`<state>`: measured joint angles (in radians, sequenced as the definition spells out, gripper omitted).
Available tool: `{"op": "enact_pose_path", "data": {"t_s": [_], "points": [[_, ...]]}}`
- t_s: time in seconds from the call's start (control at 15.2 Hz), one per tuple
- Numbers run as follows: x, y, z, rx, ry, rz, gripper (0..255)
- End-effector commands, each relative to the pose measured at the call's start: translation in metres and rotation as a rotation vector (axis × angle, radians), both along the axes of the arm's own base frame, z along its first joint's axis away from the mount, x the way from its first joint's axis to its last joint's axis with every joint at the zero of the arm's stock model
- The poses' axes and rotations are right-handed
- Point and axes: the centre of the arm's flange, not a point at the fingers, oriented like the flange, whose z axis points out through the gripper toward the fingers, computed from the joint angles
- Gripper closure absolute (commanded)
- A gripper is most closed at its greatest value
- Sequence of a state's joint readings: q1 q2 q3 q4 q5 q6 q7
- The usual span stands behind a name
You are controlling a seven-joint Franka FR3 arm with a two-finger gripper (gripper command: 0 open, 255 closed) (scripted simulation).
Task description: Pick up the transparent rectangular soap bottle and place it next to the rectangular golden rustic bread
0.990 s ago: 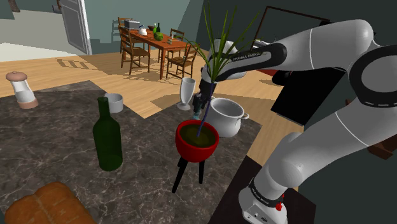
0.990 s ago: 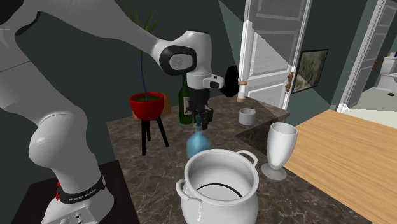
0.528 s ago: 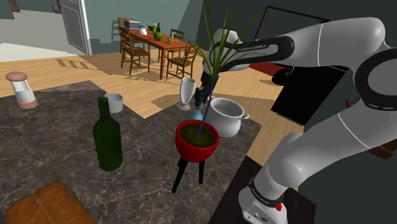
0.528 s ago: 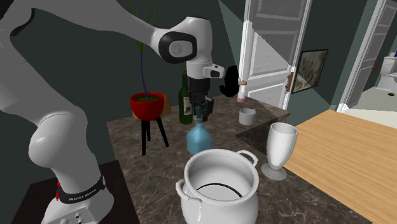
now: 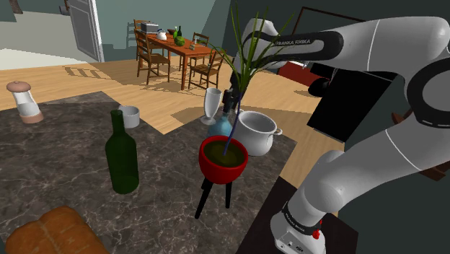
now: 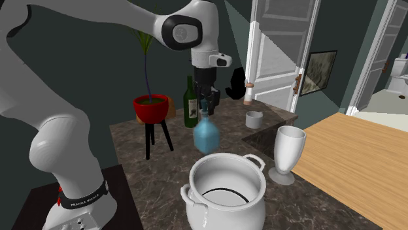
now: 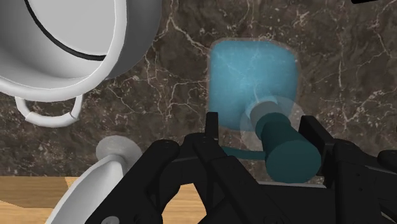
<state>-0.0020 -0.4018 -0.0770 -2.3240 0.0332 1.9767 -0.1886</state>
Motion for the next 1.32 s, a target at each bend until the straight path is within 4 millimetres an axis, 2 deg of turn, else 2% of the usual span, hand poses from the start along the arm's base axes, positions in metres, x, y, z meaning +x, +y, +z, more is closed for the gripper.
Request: {"op": "enact_pose_path", "data": {"t_s": [0.0, 1.25], "points": [[0.0, 0.001, 0.012, 0.0, 0.0, 0.0, 255], [0.0, 0.001, 0.113, 0.0, 0.0, 0.0, 255]]}}
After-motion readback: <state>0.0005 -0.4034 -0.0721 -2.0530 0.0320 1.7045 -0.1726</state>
